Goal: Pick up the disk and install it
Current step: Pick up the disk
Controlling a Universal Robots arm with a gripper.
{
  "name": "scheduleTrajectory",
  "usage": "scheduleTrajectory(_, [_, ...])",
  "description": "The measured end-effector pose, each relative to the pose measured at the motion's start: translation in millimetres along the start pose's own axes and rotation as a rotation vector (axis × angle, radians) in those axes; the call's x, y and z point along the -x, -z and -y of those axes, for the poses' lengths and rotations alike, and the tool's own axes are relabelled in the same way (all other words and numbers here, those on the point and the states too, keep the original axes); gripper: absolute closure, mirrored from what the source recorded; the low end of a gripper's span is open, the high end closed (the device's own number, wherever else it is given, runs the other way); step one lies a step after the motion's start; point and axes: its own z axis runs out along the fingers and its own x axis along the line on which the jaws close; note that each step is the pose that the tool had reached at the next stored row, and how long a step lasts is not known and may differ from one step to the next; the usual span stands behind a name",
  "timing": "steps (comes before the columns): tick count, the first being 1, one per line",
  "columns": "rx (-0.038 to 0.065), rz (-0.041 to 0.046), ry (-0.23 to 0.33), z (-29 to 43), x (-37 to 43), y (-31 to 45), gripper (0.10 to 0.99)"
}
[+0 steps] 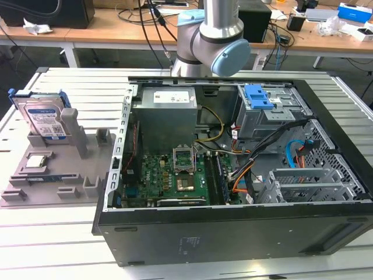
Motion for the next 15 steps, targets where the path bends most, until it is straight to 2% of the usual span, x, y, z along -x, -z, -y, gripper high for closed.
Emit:
scheduleTrajectory(7, [0.003,-0.0052,0.085,0.0,0.0,0.0,0.980])
scheduleTrajectory(12, [0.006,-0.0113,0.186,0.0,0.0,0.0,0.980])
scheduleTrajectory(15, [0.007,-0.0139,0.228,0.0,0.0,0.0,0.980])
